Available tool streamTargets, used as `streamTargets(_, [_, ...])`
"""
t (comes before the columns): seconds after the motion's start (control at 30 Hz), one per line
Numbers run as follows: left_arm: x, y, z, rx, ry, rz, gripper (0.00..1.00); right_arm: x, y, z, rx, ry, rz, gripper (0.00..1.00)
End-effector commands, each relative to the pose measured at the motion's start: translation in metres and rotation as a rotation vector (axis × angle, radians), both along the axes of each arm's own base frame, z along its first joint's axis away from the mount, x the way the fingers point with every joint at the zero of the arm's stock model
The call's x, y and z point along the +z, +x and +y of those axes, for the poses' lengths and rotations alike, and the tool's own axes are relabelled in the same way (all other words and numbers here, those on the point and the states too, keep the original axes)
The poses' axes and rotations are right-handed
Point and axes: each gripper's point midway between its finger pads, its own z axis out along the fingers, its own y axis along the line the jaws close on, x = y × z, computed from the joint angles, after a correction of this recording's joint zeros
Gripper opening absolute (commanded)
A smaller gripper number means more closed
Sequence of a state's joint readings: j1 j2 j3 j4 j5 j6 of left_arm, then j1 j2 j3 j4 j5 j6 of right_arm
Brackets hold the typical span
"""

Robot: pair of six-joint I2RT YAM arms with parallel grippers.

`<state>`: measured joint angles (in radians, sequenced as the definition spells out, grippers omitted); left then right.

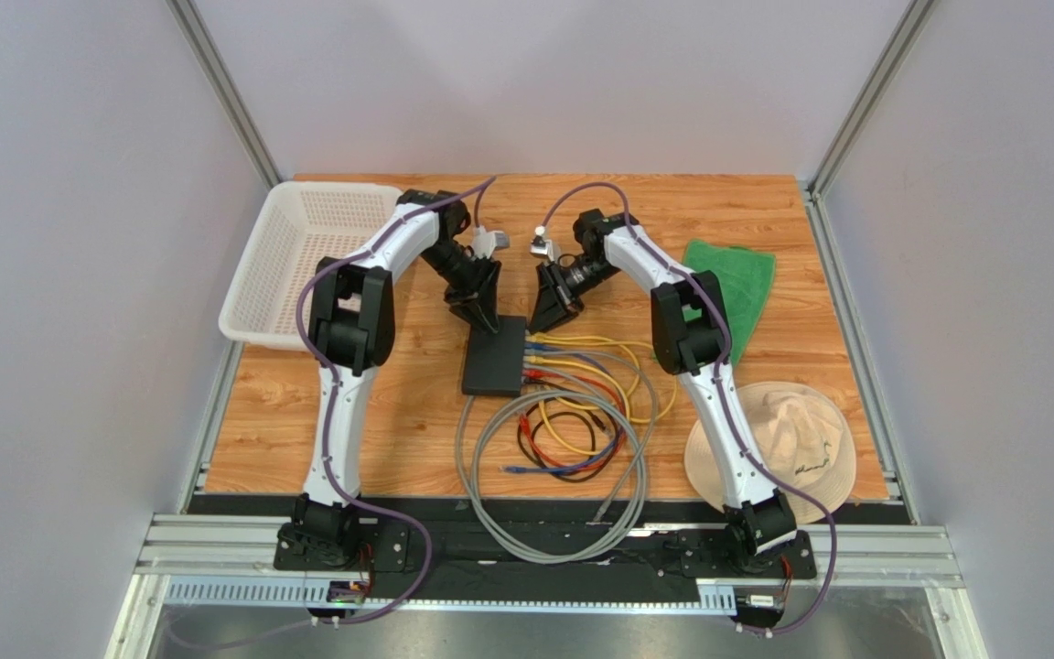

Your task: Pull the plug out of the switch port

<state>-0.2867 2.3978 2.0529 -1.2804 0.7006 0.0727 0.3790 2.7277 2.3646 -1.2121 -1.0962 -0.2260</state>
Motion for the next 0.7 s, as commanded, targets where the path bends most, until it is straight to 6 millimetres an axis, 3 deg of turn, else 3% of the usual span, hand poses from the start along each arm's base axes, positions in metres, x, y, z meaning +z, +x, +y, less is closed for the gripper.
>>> streamTargets(0.0, [-0.015, 0.012, 0.002, -0.029, 0.036, -0.058, 0.39, -0.053, -0.017, -0.004, 0.068, -0.152, -0.012, 0.26])
streamTargets(0.27, [-0.014, 0.012, 0.000, -0.036, 0.033, -0.066, 0.39, -0.055, -0.020, -0.003, 0.097, -0.216, -0.059, 0.00])
streamTargets(0.53, [-0.005, 0.015, 0.000, -0.044, 0.026, -0.095, 0.39, -0.056, -0.014, -0.017, 0.086, -0.332, -0.125, 0.00])
streamTargets(0.67, [0.017, 0.025, 0.002, -0.038, 0.016, -0.160, 0.40, -0.049, -0.014, -0.029, 0.082, -0.360, -0.140, 0.00])
